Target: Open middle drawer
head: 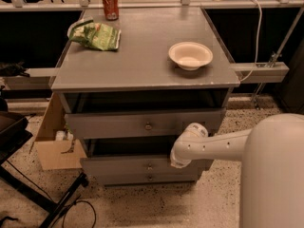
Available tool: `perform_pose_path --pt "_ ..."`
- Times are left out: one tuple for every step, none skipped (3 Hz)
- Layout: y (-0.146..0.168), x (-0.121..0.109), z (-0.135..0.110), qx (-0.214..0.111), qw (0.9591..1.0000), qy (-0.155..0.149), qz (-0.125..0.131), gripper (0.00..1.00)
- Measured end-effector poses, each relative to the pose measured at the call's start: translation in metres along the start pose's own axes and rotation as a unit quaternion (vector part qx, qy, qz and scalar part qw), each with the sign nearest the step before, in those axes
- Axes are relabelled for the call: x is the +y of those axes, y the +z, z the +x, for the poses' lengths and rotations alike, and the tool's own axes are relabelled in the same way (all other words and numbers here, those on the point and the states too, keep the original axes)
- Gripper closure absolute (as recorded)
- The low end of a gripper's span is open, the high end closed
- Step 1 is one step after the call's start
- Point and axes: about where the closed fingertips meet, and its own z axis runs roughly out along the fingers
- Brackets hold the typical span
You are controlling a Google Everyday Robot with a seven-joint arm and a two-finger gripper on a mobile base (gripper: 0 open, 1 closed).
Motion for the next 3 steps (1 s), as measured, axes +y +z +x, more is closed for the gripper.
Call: perform_pose_path --pt "-0.004 0.002 0.001 0.001 1.0 0.0 -0.004 1.0" --pt "-0.008 0.007 0.002 0.002 1.0 -0.001 -0.008 1.0" --pt "-0.015 0.019 0.01 0.004 0.9998 -0.001 -0.02 1.0"
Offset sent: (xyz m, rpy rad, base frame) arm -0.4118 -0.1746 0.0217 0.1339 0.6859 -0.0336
